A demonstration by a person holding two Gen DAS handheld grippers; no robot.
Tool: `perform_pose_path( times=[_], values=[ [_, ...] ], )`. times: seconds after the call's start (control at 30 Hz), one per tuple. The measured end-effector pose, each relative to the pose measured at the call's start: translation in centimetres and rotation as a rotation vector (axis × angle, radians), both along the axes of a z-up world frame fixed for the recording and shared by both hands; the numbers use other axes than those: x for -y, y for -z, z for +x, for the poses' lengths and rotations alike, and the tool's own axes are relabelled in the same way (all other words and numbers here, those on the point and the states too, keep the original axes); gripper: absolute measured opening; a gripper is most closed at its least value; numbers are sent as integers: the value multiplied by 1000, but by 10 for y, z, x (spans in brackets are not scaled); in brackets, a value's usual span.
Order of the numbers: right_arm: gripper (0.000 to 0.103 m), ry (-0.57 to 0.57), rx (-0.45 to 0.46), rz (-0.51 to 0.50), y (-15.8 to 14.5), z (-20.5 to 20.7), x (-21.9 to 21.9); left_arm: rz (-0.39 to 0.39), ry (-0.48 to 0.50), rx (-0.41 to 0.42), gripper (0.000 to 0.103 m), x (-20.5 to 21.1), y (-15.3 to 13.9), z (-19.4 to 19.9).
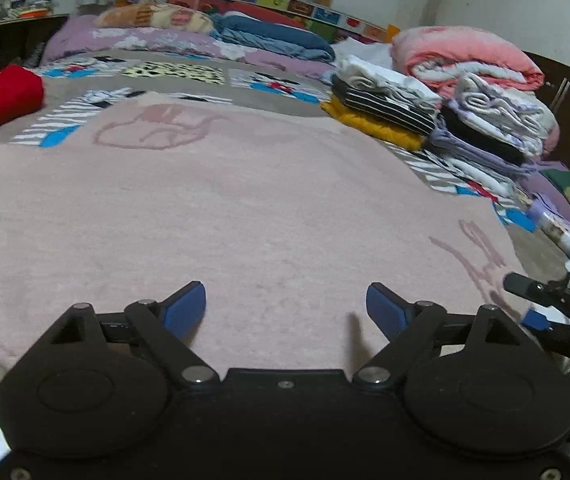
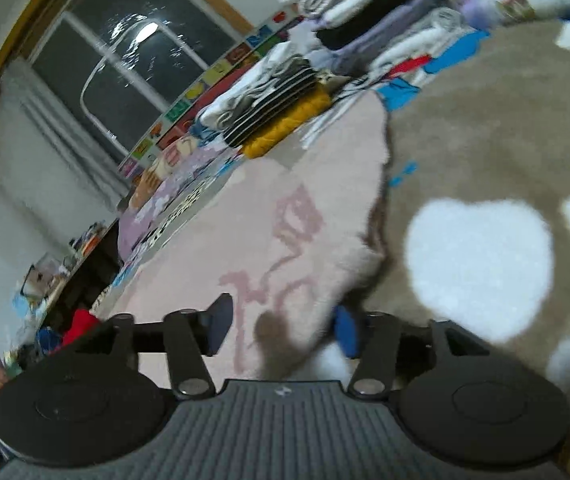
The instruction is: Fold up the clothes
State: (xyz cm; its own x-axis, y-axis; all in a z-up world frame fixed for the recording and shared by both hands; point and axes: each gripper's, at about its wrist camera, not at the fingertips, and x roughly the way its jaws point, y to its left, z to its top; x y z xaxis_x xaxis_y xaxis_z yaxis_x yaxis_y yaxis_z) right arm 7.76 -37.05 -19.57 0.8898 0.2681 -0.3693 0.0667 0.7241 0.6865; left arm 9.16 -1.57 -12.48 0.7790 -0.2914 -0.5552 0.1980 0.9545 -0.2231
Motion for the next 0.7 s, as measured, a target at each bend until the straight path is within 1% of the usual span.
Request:
perform_pose_path(
  times=[0.07, 0.27, 0.4, 0.6, 0.7],
  values=[
    [57, -8, 5, -16, -2, 1, -2, 1, 19, -5, 88, 6, 0, 2],
    [57, -13, 12, -20, -2, 2, -3, 57, 64, -14, 88, 31, -4, 16],
    [60, -19, 19, -30, -2, 3, -5, 86, 71, -43, 88, 52, -12, 39],
    [61, -25, 35, 7, 1, 5, -1, 161, 98, -43, 88, 95, -33, 83],
    [62, -29, 39, -10, 1, 6, -4, 189, 115, -51, 88, 117, -40, 105]
  ],
)
